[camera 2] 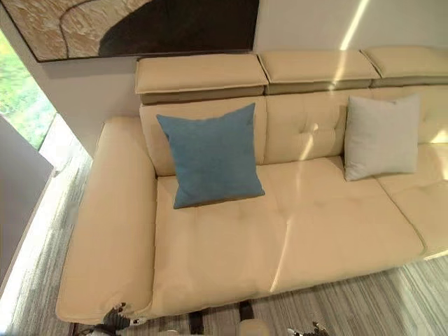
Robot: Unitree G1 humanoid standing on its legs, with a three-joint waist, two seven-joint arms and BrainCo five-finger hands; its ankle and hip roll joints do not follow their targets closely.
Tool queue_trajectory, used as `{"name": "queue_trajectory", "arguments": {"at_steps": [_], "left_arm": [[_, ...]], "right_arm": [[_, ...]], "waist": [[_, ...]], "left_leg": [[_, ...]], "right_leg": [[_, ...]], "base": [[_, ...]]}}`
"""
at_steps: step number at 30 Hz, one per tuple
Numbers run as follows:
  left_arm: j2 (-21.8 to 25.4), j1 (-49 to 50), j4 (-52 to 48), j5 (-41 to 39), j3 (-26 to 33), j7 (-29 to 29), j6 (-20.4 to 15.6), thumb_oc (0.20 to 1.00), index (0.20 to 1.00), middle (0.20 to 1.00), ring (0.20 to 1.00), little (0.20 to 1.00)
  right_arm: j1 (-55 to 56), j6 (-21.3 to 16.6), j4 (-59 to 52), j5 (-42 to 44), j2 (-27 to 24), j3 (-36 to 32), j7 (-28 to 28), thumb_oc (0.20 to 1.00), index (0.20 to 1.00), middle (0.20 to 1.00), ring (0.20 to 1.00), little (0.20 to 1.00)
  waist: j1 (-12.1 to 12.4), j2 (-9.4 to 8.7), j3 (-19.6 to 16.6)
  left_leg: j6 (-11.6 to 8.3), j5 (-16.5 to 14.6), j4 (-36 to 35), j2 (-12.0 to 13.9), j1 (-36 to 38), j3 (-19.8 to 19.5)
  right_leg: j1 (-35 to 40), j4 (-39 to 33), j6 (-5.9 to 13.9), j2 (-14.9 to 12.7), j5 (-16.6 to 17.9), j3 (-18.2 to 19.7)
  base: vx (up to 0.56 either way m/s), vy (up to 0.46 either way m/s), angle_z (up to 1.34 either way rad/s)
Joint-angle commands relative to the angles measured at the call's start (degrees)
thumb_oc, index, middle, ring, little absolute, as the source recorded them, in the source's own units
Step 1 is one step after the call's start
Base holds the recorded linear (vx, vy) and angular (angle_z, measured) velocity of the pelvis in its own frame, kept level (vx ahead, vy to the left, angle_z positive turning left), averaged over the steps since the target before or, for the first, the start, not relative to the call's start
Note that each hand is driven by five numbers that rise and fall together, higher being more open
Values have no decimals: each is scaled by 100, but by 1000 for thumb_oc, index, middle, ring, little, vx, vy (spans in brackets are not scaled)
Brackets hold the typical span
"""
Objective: Pick up all the scattered cushions and arrange them neatly on the sofa.
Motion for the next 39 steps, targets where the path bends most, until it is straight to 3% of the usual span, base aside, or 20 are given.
{"name": "queue_trajectory", "arguments": {"at_steps": [1, 2, 3, 5, 8, 10, 11, 14, 15, 19, 22, 23, 24, 27, 28, 29, 33, 38, 39], "left_arm": [[120, -36, 38, -30, 43, -3, 33, 1000, 1000, 1000, 1000, 1000], [106, -20, 64, -50, 52, -41, 59, 1000, 1000, 1000, 1000, 1000], [76, -38, 78, -44, 43, -32, 98, 1000, 1000, 1000, 1000, 1000], [-15, -151, 126, 27, -106, -51, 103, 1000, 1000, 1000, 1000, 1000], [-55, -284, 68, 188, -314, -118, 115, 1000, 1000, 1000, 1000, 1000], [-75, -314, -35, 203, -420, -97, 105, 1000, 1000, 1000, 1000, 1000], [-144, -318, -81, 75, -461, -37, 91, 1000, 1000, 1000, 1000, 1000], [-184, -318, -82, -42, -475, 1, 80, 1000, 1000, 1000, 1000, 1000], [-174, -340, -71, -45, -478, -20, 89, 1000, 1000, 1000, 1000, 1000], [-179, -521, 16, -17, -565, -27, 82, 1000, 1000, 1000, 1000, 1000], [-152, -412, 73, 48, -492, -49, 71, 1000, 1000, 1000, 1000, 1000], [-148, -380, 127, 60, -477, -49, 75, 1000, 1000, 1000, 1000, 1000], [-147, -247, 254, 61, -343, -86, 112, 1000, 1000, 1000, 1000, 1000], [-131, -203, 335, 55, -282, -124, 164, 1000, 1000, 1000, 1000, 1000], [-133, -197, 335, 53, -278, -135, 170, 1000, 1000, 1000, 1000, 1000], [-167, -182, 328, 37, -271, -158, 183, 1000, 1000, 1000, 1000, 1000], [-291, -244, 234, 54, -400, -127, 180, 1000, 1000, 1000, 1000, 1000], [-434, -419, 34, 81, -700, -127, 150, 1000, 1000, 1000, 1000, 1000], [-430, -429, 32, 29, -717, -102, 141, 1000, 1000, 1000, 1000, 1000]], "right_arm": [[-379, 91, -19, 162, -194, 8, -18, 1000, 1000, 1000, 1000, 1000], [-392, 106, -10, 44, -206, 9, -46, 1000, 1000, 1000, 1000, 1000], [-466, 150, -5, 55, -181, 38, -32, 1000, 1000, 1000, 1000, 1000], [-486, 154, 35, 200, -165, 97, -40, 1000, 1000, 1000, 1000, 1000], [-463, 141, -1, 246, -190, 134, -26, 1000, 1000, 1000, 1000, 1000], [-468, 124, -31, 245, -207, 200, -32, 1000, 1000, 1000, 1000, 1000], [-545, 120, -58, 193, -232, 320, -40, 1000, 1000, 1000, 1000, 1000], [-608, 137, -26, 164, -271, 373, -54, 1000, 1000, 1000, 1000, 1000], [-640, 149, -27, 150, -279, 393, -43, 1000, 1000, 1000, 1000, 1000], [-836, 161, -40, 182, -270, 450, -41, 1000, 1000, 1000, 1000, 1000], [-876, 150, -65, 100, -190, 506, -26, 1000, 1000, 1000, 1000, 1000], [-908, 164, -63, 67, -148, 522, -24, 1000, 1000, 1000, 1000, 1000], [-832, 159, -36, 13, -134, 498, -32, 1000, 1000, 1000, 1000, 1000], [-752, 177, 32, 63, -155, 391, 29, 1000, 1000, 1000, 1000, 1000], [-721, 183, 58, 65, -172, 366, 28, 1000, 1000, 1000, 1000, 1000], [-708, 195, 79, 63, -181, 340, 42, 1000, 1000, 1000, 1000, 1000], [-730, 184, 56, 97, -167, 441, 60, 1000, 1000, 1000, 1000, 1000], [-638, 74, 4, 380, -177, 408, 47, 1000, 1000, 1000, 1000, 1000], [-632, 78, 27, 389, -157, 465, 50, 1000, 1000, 1000, 1000, 1000]], "waist": [[285, 211, 4], [423, 234, -91], [570, 103, -177], [499, 35, -209], [424, 25, -121], [500, -12, -29], [688, -42, 52], [753, -70, -9], [718, -43, -12], [617, -47, 87], [713, -90, 170], [760, -89, 222], [925, 44, 336], [928, 96, 223], [971, 111, 159], [1083, 148, 26], [1119, 115, -86], [868, 57, 33], [911, 26, 62]], "left_leg": [[-512, -451, 118, 216, 426, -292], [-526, -447, 108, 267, 351, -157], [-616, -339, 122, 259, 208, 129], [-765, -256, 371, 341, -56, 149], [-852, -230, 569, 391, -177, 91], [-902, -331, 932, 294, -320, -499], [-989, -519, 1170, 9, -311, -1694], [-900, -791, 1349, -185, -178, -2493], [-835, -870, 1219, -194, -129, -2535], [-671, -806, 904, -369, -122, -2553], [-630, -752, 716, -316, -84, -2134], [-629, -738, 700, -258, -81, -1974], [-610, -644, 725, -23, -102, -1483], [-554, -545, 577, 85, -35, -1287], [-559, -528, 540, 129, -34, -1204], [-574, -509, 484, 199, -53, -1032], [-712, -393, 281, 277, -11, -673], [-944, -471, 836, 440, -188, -719], [-961, -534, 955, 381, -190, -977]], "right_leg": [[-90, 1181, 136, 40, -376, -562], [163, 1184, 79, -110, -586, -967], [728, 465, 114, -9, -700, -1174], [868, -275, 25, 287, -615, -785], [972, -532, -55, 381, -529, -708], [966, -590, -99, 385, -465, -535], [829, -613, -85, 399, -307, -207], [608, -714, 49, 402, -12, 400], [486, -699, 82, 423, 53, 554], [-124, -653, 282, 449, 467, 982], [-425, -636, 479, 425, 639, 903], [-535, -534, 477, 387, 597, 621], [-421, 34, 221, 118, 70, -660], [-174, 475, 82, 196, -221, -721], [-19, 479, 53, 147, -310, -851], [257, 393, 39, 13, -422, -1210], [479, -255, 75, 104, -352, -1250], [699, -690, -52, 289, -296, -1101], [745, -705, -94, 331, -293, -983]], "base": [[-264, 71, -47], [-274, -79, -95], [-189, -198, -125], [-148, -270, -114], [-91, -108, 2], [-140, -40, -21], [-188, 0, -93], [-135, 49, -140], [-137, 119, -137], [-198, 136, -98], [-170, 100, -136], [-316, 94, -247], [-302, 76, -268], [-165, 0, -159], [-78, -78, -24], [-47, -68, -26], [-58, -202, -92], [-38, -248, -11], [28, -151, -12]]}}
